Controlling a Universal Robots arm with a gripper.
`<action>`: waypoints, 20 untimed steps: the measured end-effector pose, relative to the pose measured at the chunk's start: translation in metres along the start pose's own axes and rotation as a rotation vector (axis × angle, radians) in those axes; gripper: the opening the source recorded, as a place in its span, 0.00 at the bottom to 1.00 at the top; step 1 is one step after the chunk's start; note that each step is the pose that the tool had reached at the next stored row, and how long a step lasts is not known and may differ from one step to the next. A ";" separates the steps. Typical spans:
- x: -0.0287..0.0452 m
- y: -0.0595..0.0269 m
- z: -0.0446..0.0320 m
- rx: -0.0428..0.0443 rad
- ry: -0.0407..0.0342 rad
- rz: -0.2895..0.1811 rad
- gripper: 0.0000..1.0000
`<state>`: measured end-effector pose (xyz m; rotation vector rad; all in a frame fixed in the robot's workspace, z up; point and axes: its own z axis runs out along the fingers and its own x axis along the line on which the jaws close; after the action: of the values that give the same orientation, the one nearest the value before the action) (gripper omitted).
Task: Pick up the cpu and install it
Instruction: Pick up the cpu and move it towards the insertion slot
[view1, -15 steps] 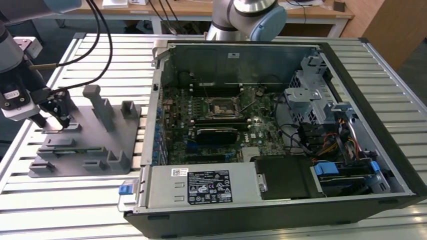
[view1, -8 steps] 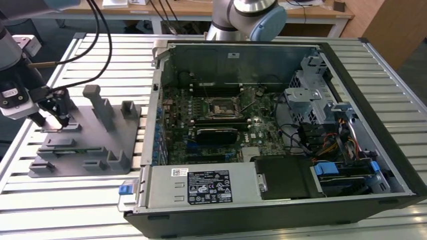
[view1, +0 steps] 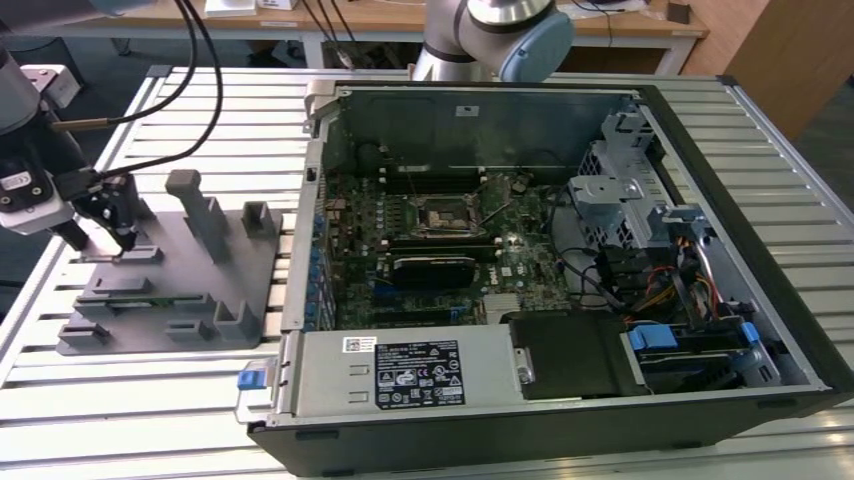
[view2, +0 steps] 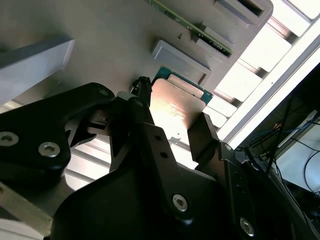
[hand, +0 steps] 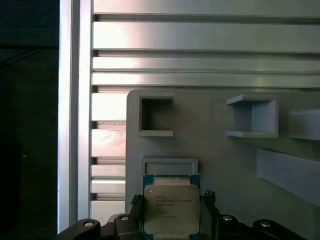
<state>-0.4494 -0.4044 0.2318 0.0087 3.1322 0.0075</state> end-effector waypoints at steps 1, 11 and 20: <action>0.0000 0.0000 -0.0008 0.0000 0.0000 0.000 0.54; -0.0001 0.0001 -0.0087 0.0000 -0.0001 0.000 0.54; -0.0002 0.0003 -0.0165 0.0000 0.0000 0.000 0.54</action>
<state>-0.4494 -0.4041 0.2483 0.0087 3.1323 0.0075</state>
